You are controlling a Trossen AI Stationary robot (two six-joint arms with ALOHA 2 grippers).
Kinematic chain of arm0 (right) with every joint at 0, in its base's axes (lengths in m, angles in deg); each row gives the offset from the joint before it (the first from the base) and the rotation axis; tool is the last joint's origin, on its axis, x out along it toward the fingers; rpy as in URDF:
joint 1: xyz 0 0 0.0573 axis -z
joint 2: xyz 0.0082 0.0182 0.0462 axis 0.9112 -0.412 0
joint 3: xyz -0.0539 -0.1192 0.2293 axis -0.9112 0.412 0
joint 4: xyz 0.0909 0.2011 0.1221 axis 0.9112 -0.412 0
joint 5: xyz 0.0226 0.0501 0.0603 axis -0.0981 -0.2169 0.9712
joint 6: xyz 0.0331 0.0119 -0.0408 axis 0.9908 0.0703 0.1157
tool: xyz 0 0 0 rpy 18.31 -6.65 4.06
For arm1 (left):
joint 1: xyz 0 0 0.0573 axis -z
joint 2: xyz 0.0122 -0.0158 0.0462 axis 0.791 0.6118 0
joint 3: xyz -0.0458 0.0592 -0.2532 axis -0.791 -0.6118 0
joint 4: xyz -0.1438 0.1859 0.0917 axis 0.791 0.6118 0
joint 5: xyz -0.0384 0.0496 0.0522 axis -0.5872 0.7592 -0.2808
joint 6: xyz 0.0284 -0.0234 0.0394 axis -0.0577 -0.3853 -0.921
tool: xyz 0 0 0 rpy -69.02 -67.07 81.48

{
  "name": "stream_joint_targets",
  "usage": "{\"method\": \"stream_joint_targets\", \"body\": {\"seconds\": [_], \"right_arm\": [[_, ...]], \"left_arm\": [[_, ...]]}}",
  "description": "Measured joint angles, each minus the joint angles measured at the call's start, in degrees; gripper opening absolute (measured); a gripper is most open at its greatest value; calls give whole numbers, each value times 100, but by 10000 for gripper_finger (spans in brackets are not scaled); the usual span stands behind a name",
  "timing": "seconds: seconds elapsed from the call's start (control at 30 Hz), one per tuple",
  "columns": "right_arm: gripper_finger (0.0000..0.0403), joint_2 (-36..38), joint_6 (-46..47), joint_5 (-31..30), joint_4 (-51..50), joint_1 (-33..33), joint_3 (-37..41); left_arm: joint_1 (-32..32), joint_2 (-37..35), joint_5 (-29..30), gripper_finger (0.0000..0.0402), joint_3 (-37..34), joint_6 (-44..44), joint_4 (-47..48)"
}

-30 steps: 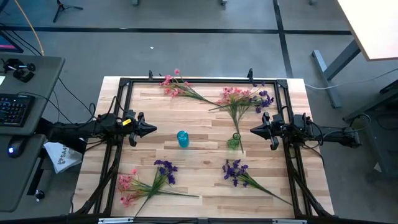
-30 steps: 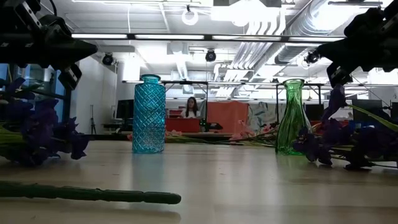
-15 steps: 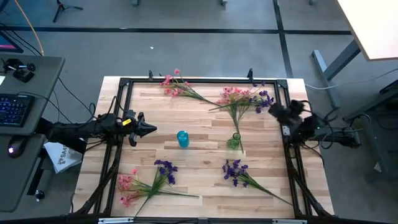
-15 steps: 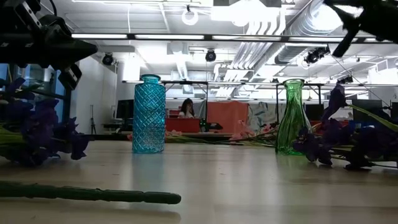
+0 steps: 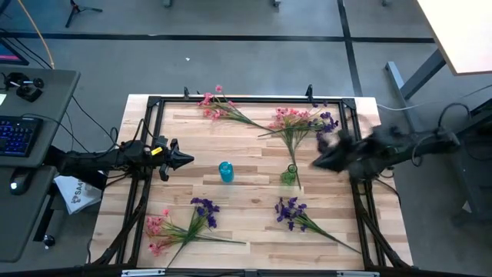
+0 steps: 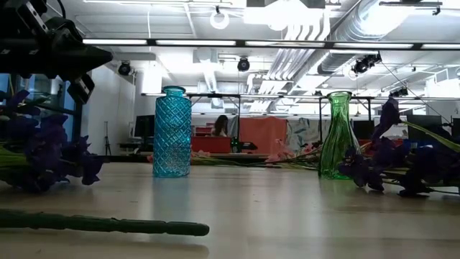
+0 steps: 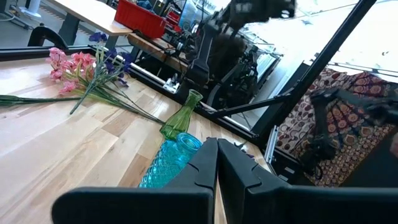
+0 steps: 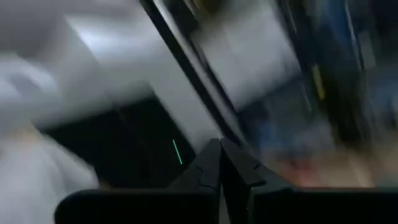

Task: Sort flowers into vase by color
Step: Put the bottom right violet flowers into the green vase

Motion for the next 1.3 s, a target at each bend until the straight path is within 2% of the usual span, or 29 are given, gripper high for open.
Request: {"method": "stream_joint_targets", "body": {"seconds": [0.1,0.2,0.27,0.37,0.6,0.77,1.0,1.17,1.3], "right_arm": [[2,-984,848,280,-3117,-239,-1137],[15,-1867,1260,567,-5426,-528,-2054],[35,-2378,1624,580,-6223,-766,-2371],[81,-2981,2180,725,-6646,-1149,-2497],[212,-4030,2931,1250,-6208,-2162,-2064],[269,-4299,3564,1277,-5718,-2668,-1548],[283,-4301,4102,628,-4721,-2883,-655],[275,-4301,4122,625,-3530,-2882,-66],[268,-4301,4108,506,-3343,-2938,117]], "left_arm": [[1,1,-1,0,0,0,0],[-1,1,0,0,0,0,1],[-1,1,-1,0,0,-2,0],[-1,1,-1,0,0,0,0],[-1,1,-1,0,1,-2,0],[-1,1,0,0,0,0,0],[-1,1,0,0,0,0,2],[-1,1,-1,0,0,0,0],[0,1,-1,0,0,0,2]]}}
